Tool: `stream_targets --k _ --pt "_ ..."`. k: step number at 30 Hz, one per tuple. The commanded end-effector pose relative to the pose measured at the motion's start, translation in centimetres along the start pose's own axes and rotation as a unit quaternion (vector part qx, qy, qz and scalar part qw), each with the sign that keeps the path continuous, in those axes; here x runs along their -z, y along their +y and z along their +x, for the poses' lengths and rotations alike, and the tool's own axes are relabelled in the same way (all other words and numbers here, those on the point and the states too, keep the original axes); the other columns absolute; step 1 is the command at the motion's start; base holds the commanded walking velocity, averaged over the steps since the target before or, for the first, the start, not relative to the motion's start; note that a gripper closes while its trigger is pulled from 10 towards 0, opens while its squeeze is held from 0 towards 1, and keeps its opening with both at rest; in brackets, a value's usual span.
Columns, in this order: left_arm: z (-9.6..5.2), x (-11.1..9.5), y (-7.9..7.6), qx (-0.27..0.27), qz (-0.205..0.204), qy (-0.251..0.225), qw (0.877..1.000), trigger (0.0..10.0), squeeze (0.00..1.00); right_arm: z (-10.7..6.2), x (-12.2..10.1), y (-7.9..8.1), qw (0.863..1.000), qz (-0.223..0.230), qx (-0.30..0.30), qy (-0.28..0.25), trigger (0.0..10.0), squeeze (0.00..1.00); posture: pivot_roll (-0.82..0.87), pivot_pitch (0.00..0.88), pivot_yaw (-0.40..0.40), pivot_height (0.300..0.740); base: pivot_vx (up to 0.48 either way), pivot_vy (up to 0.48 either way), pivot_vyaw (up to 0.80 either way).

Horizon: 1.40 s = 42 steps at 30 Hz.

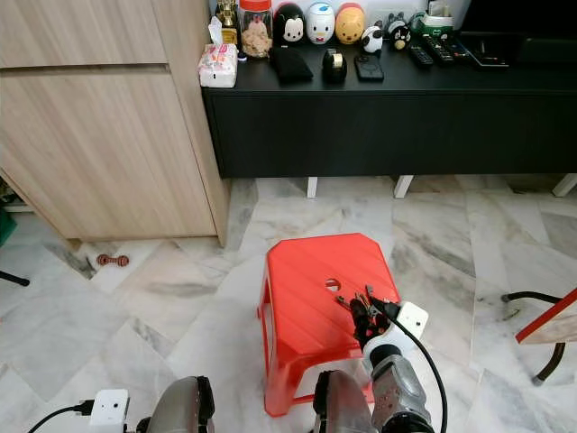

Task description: Hang keys on a hook

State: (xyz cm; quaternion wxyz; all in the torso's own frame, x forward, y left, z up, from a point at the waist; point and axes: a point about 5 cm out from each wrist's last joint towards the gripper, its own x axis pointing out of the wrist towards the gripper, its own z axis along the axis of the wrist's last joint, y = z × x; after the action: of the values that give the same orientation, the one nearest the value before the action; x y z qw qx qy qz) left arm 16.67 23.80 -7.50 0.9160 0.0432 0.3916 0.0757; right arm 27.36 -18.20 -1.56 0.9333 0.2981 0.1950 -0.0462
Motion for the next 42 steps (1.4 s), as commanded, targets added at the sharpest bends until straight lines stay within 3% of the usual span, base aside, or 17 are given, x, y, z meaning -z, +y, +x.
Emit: stream_targets --k 1,28,29,30,31,33,34,36,37,38,39,42 --pt "-0.2 0.7 0.0 -0.001 0.006 0.016 1.0 10.0 0.0 -0.1 0.3 -0.4 1.0 0.003 0.013 0.012 10.0 0.0 0.08 0.101 -0.053 0.596 0.0 0.0 0.0" --pt "-0.3 1.0 0.2 -0.002 0.025 0.023 0.999 10.0 0.0 -0.6 1.2 -1.3 0.998 0.006 0.049 0.033 10.0 0.0 0.09 0.106 -0.051 0.596 0.0 0.0 0.0" --pt "-0.3 1.0 0.2 -0.002 0.025 0.023 0.999 10.0 0.0 -0.6 1.2 -1.3 0.998 0.005 0.049 0.034 8.3 0.0 0.09 0.106 -0.051 0.596 0.0 0.0 0.0" --pt "-0.3 1.0 0.2 -0.002 0.025 0.023 0.999 10.0 0.0 -0.6 1.2 -1.3 0.998 0.005 0.049 0.034 8.3 0.0 0.09 0.106 -0.051 0.596 0.0 0.0 0.0" --pt "-0.3 1.0 0.2 -0.002 0.026 0.023 0.999 10.0 0.0 -0.5 1.2 -1.3 0.998 0.004 0.049 0.034 6.4 0.0 0.09 0.106 -0.05 0.596 0.0 0.0 0.0" --pt "-0.3 1.0 0.3 -0.002 0.028 0.024 0.999 10.0 0.0 -0.5 1.1 -1.3 0.998 0.003 0.05 0.034 4.5 0.0 0.09 0.107 -0.049 0.596 0.0 0.0 0.0" --pt "-0.3 1.1 0.3 -0.002 0.028 0.025 0.999 10.0 0.0 -0.5 1.1 -1.3 0.998 0.002 0.05 0.035 0.0 0.0 0.09 0.107 -0.048 0.596 0.0 0.0 0.0" --pt "-0.3 1.1 0.3 -0.002 0.029 0.025 0.999 10.0 0.0 -0.5 1.1 -1.3 0.998 0.001 0.05 0.035 0.0 0.0 0.09 0.107 -0.048 0.596 0.0 0.0 0.0" --pt "-0.3 1.1 0.3 -0.002 0.031 0.026 0.999 10.0 0.0 -0.5 1.1 -1.4 0.998 0.002 0.055 0.035 3.5 0.0 0.09 0.107 -0.046 0.596 0.0 0.0 0.0" --pt "-0.3 1.1 0.3 -0.002 0.031 0.026 0.999 10.0 0.0 -0.5 1.1 -1.5 0.998 0.002 0.058 0.035 3.5 0.0 0.09 0.107 -0.046 0.596 0.0 0.0 0.0" --pt "-0.3 1.1 0.3 -0.002 0.032 0.027 0.999 10.0 0.0 -0.5 1.1 -1.5 0.998 0.002 0.059 0.036 10.0 0.0 0.09 0.106 -0.046 0.596 0.0 0.0 0.0" --pt "-0.3 1.1 0.4 -0.003 0.033 0.027 0.999 10.0 0.0 -0.5 1.1 -1.5 0.998 0.002 0.059 0.036 10.0 0.0 0.09 0.107 -0.046 0.596 0.0 0.0 0.0"
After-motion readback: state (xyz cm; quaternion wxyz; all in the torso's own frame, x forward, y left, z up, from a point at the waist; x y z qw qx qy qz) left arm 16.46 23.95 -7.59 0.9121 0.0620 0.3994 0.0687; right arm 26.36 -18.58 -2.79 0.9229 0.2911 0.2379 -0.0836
